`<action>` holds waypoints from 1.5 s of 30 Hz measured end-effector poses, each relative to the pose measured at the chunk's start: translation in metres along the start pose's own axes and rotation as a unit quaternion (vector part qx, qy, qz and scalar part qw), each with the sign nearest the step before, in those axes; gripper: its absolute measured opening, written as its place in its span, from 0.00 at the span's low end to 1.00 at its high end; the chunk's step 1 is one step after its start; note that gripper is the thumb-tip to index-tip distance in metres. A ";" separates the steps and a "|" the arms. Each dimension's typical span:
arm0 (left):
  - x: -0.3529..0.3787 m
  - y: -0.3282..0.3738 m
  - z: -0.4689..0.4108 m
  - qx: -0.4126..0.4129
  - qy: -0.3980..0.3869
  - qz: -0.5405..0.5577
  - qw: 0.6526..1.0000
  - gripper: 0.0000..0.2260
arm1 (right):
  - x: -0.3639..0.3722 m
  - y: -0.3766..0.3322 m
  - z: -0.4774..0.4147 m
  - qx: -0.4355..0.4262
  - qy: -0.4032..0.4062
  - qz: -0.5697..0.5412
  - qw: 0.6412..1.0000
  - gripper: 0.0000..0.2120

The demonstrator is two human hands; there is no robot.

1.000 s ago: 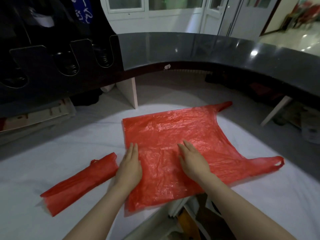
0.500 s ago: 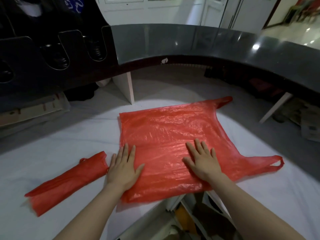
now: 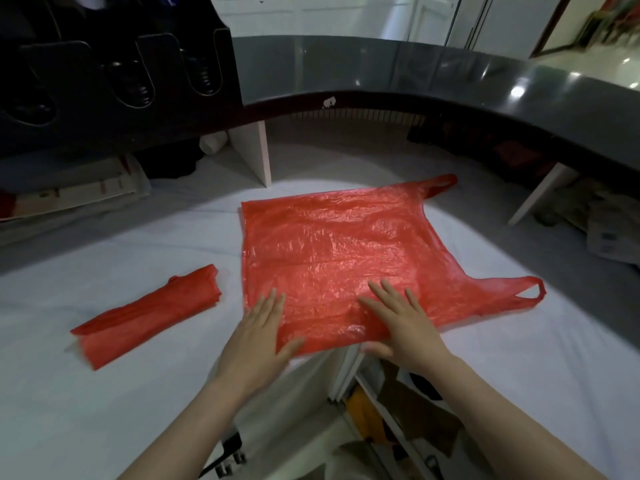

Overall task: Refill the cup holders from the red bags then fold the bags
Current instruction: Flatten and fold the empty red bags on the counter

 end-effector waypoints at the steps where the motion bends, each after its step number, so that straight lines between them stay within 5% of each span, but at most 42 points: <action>1: 0.002 0.000 0.007 0.009 -0.013 -0.007 1.000 0.43 | 0.001 0.000 0.003 -0.018 -0.016 0.019 1.000 0.44; 4: 0.009 -0.004 0.019 0.004 -0.034 -0.030 0.999 0.42 | 0.001 0.003 0.003 -0.050 0.006 0.019 0.999 0.32; 9: 0.009 -0.008 0.026 -0.050 0.019 -0.011 0.999 0.24 | -0.014 0.004 -0.004 -0.079 0.113 -0.008 0.990 0.13; 15: 0.006 -0.004 0.032 -0.098 0.016 -0.034 0.995 0.26 | -0.035 0.022 -0.005 -0.120 0.217 0.062 0.967 0.12; 24: 0.004 0.010 0.042 -0.095 0.002 -0.071 0.993 0.36 | -0.040 0.063 0.016 -0.065 0.144 0.073 0.985 0.10; 30: 0.008 0.005 0.046 -0.109 -0.006 -0.140 0.984 0.35 | -0.045 0.090 0.024 -0.101 0.147 0.115 0.977 0.16; 36: 0.001 0.004 0.047 -0.138 -0.032 -0.167 0.976 0.35 | -0.040 0.124 0.040 -0.033 0.117 0.117 0.986 0.14; 41: -0.001 0.020 0.037 -0.139 0.015 -0.129 0.982 0.37 | -0.048 0.120 0.044 -0.094 0.166 0.131 0.973 0.16; 45: 0.009 0.024 0.033 -0.100 -0.027 -0.103 0.989 0.36 | -0.045 0.123 0.059 -0.123 0.134 0.142 0.973 0.20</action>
Point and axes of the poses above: each hand's wrist, its own z-axis away from the middle knuckle, its own x-axis out of the palm, y = z × x, the point moved 2 cm from there along -z, towards the middle knuckle, and after that the axes turned 4 degrees about -z, right-handed, at the moved point
